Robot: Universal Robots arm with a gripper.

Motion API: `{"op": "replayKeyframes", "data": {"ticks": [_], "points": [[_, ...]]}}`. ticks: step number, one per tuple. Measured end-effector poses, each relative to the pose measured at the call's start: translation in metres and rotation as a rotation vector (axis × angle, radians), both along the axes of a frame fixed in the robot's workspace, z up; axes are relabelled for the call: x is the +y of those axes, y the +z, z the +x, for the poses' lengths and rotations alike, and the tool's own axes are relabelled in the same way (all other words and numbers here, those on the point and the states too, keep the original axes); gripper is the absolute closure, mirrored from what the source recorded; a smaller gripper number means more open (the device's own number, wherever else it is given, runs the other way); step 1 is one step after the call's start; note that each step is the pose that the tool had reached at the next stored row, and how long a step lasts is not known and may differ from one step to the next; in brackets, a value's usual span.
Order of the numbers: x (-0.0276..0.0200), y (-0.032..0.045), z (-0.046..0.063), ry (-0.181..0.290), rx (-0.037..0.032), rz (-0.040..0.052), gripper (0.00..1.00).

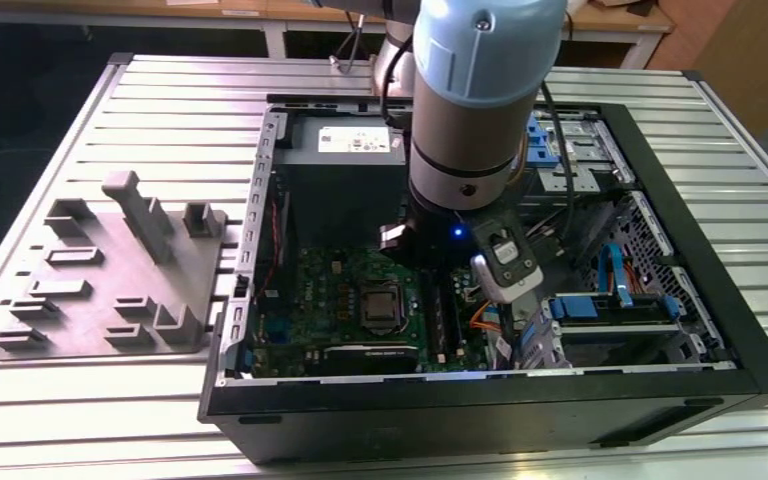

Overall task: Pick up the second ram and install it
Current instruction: 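Insert the second ram into the second slot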

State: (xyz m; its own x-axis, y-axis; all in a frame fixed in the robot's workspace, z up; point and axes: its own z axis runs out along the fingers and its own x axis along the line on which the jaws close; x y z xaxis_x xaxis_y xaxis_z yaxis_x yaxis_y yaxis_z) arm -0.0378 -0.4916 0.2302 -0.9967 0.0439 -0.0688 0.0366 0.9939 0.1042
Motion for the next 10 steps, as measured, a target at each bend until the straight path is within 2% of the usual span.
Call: {"op": "replayKeyframes", "data": {"ticks": [10], "points": [[-0.0003,0.0,-0.0014,0.0,-0.001,0.0001,0.92]]}}
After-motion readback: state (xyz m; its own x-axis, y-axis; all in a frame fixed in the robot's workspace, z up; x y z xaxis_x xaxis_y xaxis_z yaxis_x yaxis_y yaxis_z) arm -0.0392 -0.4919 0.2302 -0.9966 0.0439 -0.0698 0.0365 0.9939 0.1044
